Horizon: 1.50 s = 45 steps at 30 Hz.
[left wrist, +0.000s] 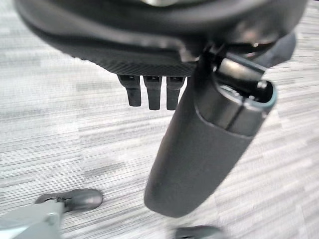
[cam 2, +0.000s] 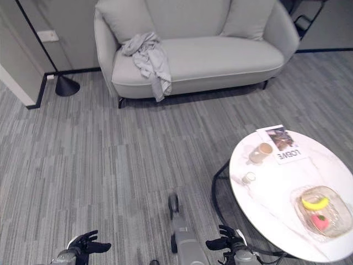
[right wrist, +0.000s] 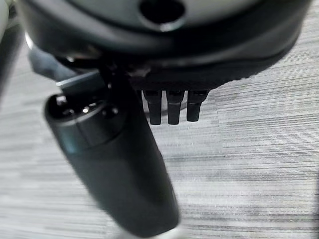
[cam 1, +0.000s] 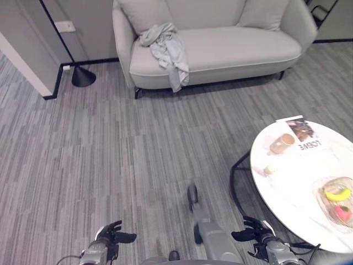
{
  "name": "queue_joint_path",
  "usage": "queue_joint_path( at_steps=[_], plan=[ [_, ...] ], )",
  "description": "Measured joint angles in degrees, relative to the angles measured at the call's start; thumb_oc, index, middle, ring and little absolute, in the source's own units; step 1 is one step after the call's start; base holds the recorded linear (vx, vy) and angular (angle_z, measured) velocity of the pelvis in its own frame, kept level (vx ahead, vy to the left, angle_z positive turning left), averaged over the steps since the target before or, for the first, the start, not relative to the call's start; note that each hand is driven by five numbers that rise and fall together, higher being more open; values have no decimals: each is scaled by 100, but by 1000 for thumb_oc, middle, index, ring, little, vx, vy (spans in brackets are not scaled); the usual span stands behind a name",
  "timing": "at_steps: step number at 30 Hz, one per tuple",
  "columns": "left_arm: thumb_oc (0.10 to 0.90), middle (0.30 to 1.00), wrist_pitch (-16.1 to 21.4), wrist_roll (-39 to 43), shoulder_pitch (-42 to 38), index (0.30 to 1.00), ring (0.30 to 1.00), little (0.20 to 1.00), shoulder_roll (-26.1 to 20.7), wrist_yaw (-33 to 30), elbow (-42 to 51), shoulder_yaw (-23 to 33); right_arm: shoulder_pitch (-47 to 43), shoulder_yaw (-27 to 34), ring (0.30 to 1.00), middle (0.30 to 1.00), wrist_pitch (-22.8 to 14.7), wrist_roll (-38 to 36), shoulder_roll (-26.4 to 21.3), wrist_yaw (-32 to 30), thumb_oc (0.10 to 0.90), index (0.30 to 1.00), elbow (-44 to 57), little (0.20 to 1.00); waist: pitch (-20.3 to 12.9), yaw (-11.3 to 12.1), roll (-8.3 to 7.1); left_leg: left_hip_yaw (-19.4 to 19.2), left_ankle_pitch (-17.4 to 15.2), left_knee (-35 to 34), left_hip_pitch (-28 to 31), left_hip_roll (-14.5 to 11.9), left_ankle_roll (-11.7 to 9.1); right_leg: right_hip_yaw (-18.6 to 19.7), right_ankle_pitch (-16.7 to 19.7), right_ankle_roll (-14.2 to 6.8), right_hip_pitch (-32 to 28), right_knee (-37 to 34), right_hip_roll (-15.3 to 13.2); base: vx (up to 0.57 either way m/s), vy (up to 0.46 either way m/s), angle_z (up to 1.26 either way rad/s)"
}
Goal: Hang the clothes on the sofa on the clothes rack.
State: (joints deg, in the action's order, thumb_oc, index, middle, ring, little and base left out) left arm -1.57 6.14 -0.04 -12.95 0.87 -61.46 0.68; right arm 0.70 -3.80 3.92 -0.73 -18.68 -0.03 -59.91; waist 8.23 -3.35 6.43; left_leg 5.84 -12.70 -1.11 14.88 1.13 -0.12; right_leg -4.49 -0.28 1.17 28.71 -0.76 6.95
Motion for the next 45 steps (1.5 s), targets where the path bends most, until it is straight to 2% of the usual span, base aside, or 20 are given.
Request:
queue_joint_path(
  at_steps=[3,6,7,8,9,10,11,13,17,21,24,25,29,31,33,37,39,42,43,45],
  plan=[
    [800,900,-32,-3,241,900,900,900,115,21,242,-97,217,67,900,900,6,19,17,102,800,900,-203,900,-163,77,-498,-53,-183,1248,148,445,-159,184,720,521,-702,917,-313,506,-440,112],
    [800,900,34,242,186,900,900,900,73,122,729,40,-199,329,900,900,-148,28,-69,62,800,900,12,900,42,737,-911,-719,454,7479,-3841,-233,330,-93,365,846,-1127,1309,-64,506,-458,69],
    [800,900,54,247,67,900,900,900,-177,77,1041,118,-402,431,900,900,-193,22,81,-1,800,900,22,900,228,791,-1194,-684,491,7748,-4515,55,259,-76,349,701,-1561,881,-64,665,-311,41],
    [800,900,98,236,-81,900,900,900,-407,83,1095,-8,-650,635,900,900,-158,21,258,-72,800,900,-77,900,487,969,-1490,-663,486,7324,-4904,502,202,-53,62,-110,-1957,590,-198,546,-117,-63],
    [800,900,104,226,-102,900,900,900,-282,34,1199,61,-1096,753,900,900,-153,5,178,-51,800,900,-51,900,637,1108,-1150,-622,644,5415,-5026,21,99,-173,-916,265,-1726,2114,-192,392,-65,-124],
    [800,900,81,226,128,900,900,900,-266,82,1204,32,-1016,639,900,900,-226,-13,54,-54,800,900,259,900,432,1068,-1141,-506,901,3899,-4933,81,-125,453,-1012,282,-1898,2057,-752,591,-36,-138],
    [800,900,-24,223,175,900,900,900,-150,128,1084,-66,-885,610,900,900,-350,-16,-67,-76,800,900,398,900,359,1023,-962,-426,1039,2594,-4701,-58,-270,260,-783,-45,-2245,1687,-727,586,-23,-63],
    [800,900,-95,219,403,900,900,900,-73,203,1028,-154,-464,296,900,900,-417,-17,-300,-89,800,900,321,900,81,982,-820,-620,981,14,-4087,29,-484,23,-709,169,-3196,678,-623,754,27,-15],
    [800,900,-279,146,886,900,900,900,-115,252,849,602,-20,41,900,900,-93,-8,71,5,800,900,-235,900,-541,1216,-909,-658,1991,-149,-2320,187,459,624,-854,-93,-4727,544,-506,731,272,-100],
    [800,900,-230,-1,733,900,900,900,-115,250,782,574,200,-32,900,900,-207,-4,72,58,800,900,658,900,-804,809,-708,-575,1944,-124,-1912,266,756,407,-1016,143,-2933,3793,-675,412,146,-27],
    [800,900,-50,7,393,900,900,900,-96,194,823,400,237,215,900,900,-264,-4,-28,100,800,900,827,900,-650,701,-373,-378,1817,-352,-1503,319,506,291,-1161,-2,-1741,2365,-1034,356,-60,22],
    [800,900,36,17,42,900,900,900,-152,115,783,449,143,175,900,900,-190,-3,-62,93,800,900,795,900,-412,648,-339,-274,1681,-376,-1336,349,513,321,-528,-399,-1282,225,-1105,180,-83,43],
    [800,900,-54,23,152,900,900,900,-241,55,672,313,118,117,900,900,-75,-2,-63,98,800,900,393,900,48,453,-388,-236,1072,-276,-689,268,584,323,296,-409,-446,336,-971,208,-206,83],
    [800,900,-82,22,501,900,900,900,-330,55,762,236,217,323,900,900,-91,0,-2,128,800,900,261,900,-31,708,-872,-138,638,-158,-451,85,88,115,638,-104,-1352,375,-916,540,-541,113],
    [800,900,-151,24,700,900,900,900,-212,66,830,401,-20,391,900,900,-119,4,-67,103,800,900,223,900,-33,792,-924,-184,509,48,-421,-70,-122,159,1174,2,-1784,-163,-733,246,-252,-8],
    [800,900,-116,46,725,900,900,900,15,169,1332,505,-83,484,900,900,-266,6,-149,80,800,900,532,900,70,779,-1100,-282,294,1591,-1210,-448,-288,207,826,437,-2435,-393,-324,70,-308,-8],
    [800,900,-56,51,237,900,900,900,44,177,1809,559,-40,556,900,900,-281,0,-150,63,800,900,814,900,487,789,-1355,-123,1010,4674,-3141,-387,-727,-105,458,687,-2076,197,-391,217,-39,39],
    [800,900,-140,67,228,900,900,900,-15,258,2069,508,-141,699,900,900,-139,-4,22,46,800,900,791,900,633,786,-1575,-619,571,2264,-3327,-441,-207,45,260,0,-2433,-439,-466,221,81,13],
    [800,900,-117,80,153,900,900,900,101,266,2229,468,-223,878,900,900,-138,-7,-69,11,800,900,795,900,738,828,-1363,-482,898,534,-3187,-565,-270,-265,16,-13,-2335,-253,-375,299,255,-48],
    [800,900,-255,83,268,900,900,900,111,263,1990,484,-225,1056,900,900,-164,-7,-111,-68,800,900,983,900,691,715,-887,-397,1299,266,-3163,-599,-211,-296,340,380,-2751,-440,-63,280,357,-62]
  ],
)
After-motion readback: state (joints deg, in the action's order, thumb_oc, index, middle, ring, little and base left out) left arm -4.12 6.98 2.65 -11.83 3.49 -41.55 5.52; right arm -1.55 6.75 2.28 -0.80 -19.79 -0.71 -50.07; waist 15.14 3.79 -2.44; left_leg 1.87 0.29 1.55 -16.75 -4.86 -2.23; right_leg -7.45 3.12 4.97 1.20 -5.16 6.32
